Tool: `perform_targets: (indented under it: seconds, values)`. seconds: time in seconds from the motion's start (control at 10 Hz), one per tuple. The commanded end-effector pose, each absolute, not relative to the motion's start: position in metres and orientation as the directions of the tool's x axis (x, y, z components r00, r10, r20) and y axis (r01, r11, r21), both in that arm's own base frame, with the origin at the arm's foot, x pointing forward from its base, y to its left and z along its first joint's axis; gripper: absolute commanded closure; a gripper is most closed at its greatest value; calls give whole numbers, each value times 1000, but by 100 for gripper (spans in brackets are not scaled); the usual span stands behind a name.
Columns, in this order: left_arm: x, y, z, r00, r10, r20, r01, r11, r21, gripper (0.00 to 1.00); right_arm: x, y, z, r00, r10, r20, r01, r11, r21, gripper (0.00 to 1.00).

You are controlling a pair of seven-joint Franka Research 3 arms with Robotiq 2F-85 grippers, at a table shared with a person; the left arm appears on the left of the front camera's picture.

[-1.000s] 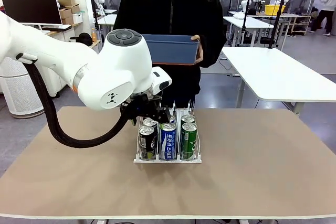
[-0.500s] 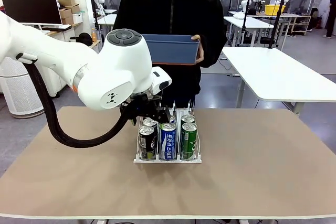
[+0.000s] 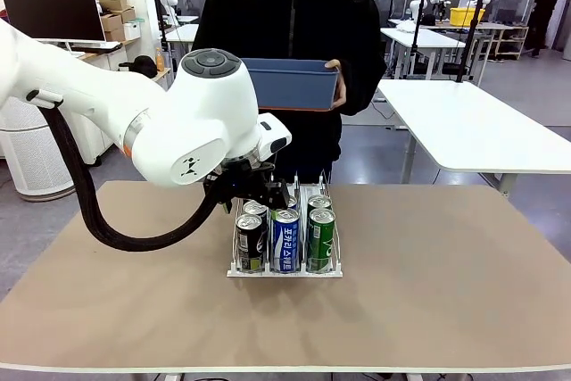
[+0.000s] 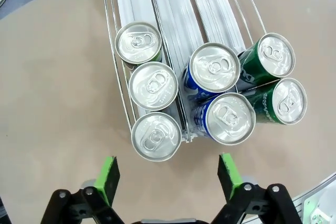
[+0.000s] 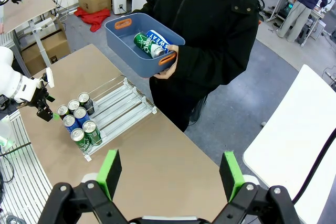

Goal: Fill the beverage cans into the dispenser.
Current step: Pick up the Ionic drink handed by the human.

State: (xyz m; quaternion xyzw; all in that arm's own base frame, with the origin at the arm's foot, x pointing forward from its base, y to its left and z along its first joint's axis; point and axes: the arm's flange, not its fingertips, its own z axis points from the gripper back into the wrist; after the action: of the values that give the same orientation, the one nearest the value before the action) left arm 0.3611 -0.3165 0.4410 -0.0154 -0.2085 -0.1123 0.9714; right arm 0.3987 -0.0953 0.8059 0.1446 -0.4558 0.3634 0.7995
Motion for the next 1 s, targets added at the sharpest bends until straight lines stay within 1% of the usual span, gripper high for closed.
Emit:
perform_targets:
  seconds: [0.0, 0.1, 0.2, 0.3, 0.5, 0.6, 0.7, 0.8, 0.9]
  values:
    - [355, -293, 472, 889, -316, 331, 337, 942, -7, 0, 398, -94, 805, 319, 448, 835, -716, 692, -97, 0]
    - [348, -274, 495, 863, -408, 300, 424, 906, 10, 0, 398, -94, 805, 319, 448, 835, -716, 692, -97, 0]
    - [347, -257, 517, 830, -473, 295, 484, 874, 38, 0, 398, -94, 805, 319, 448, 835, -716, 692, -97, 0]
    - [343, -232, 543, 816, -504, 282, 512, 858, 52, 0, 398, -94, 805, 319, 448, 835, -716, 692, -97, 0]
    - [341, -191, 590, 739, -620, 263, 624, 777, 80, 0, 398, -94, 805, 319, 448, 835, -716, 692, -97, 0]
    - [339, -171, 617, 667, -679, 307, 698, 713, 59, 0, 398, -94, 805, 319, 448, 835, -716, 692, -97, 0]
    - [336, -148, 642, 634, -713, 301, 739, 673, 37, 0, 398, -94, 805, 319, 448, 835, -716, 692, -97, 0]
    - [336, -125, 669, 595, -712, 372, 762, 648, 21, 0, 398, -94, 805, 319, 448, 835, -716, 692, -97, 0]
    - [335, -104, 696, 572, -697, 432, 759, 650, 42, 0, 398, -94, 805, 319, 448, 835, -716, 692, -97, 0]
